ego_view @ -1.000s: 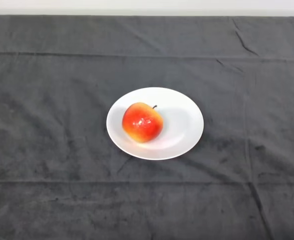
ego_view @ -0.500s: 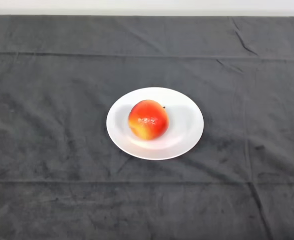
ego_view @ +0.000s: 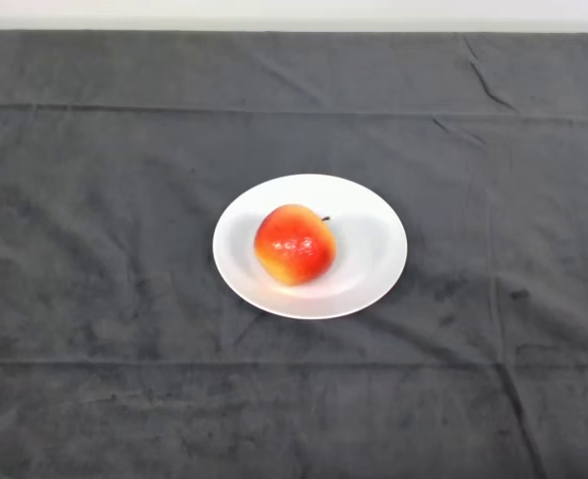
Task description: Move the apple to the plate
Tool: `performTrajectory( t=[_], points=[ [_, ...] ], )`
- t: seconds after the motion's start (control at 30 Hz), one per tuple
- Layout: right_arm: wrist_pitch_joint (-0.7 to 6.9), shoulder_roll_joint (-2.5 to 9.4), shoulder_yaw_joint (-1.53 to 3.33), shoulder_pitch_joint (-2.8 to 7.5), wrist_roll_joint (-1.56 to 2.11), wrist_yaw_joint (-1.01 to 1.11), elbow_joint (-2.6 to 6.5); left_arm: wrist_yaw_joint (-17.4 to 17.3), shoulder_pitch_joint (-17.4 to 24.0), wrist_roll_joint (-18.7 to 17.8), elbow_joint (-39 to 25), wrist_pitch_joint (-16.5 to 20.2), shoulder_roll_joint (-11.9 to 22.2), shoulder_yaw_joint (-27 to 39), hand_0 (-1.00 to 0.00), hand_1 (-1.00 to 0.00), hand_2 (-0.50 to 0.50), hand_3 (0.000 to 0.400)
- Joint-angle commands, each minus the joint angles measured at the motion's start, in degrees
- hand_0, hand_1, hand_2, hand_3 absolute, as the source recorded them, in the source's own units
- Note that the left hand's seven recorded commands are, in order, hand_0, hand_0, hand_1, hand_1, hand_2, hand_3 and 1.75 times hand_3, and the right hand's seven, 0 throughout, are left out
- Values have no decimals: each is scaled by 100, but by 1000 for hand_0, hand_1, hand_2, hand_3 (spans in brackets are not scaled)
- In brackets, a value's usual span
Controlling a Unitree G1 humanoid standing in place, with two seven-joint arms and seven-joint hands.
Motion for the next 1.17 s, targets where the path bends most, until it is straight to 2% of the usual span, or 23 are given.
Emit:
performTrajectory(
  t=[0.03, 1.17],
  points=[
    [9, -23, -76, 3, 18, 28, 128, -74, -264, 63, 244, -205, 306, 136, 0, 0, 0, 0],
    [7, -27, -79, -2, 10, 37, 141, -245, -330, 61, 455, -266, 356, 258, 0, 0, 0, 0]
  ],
)
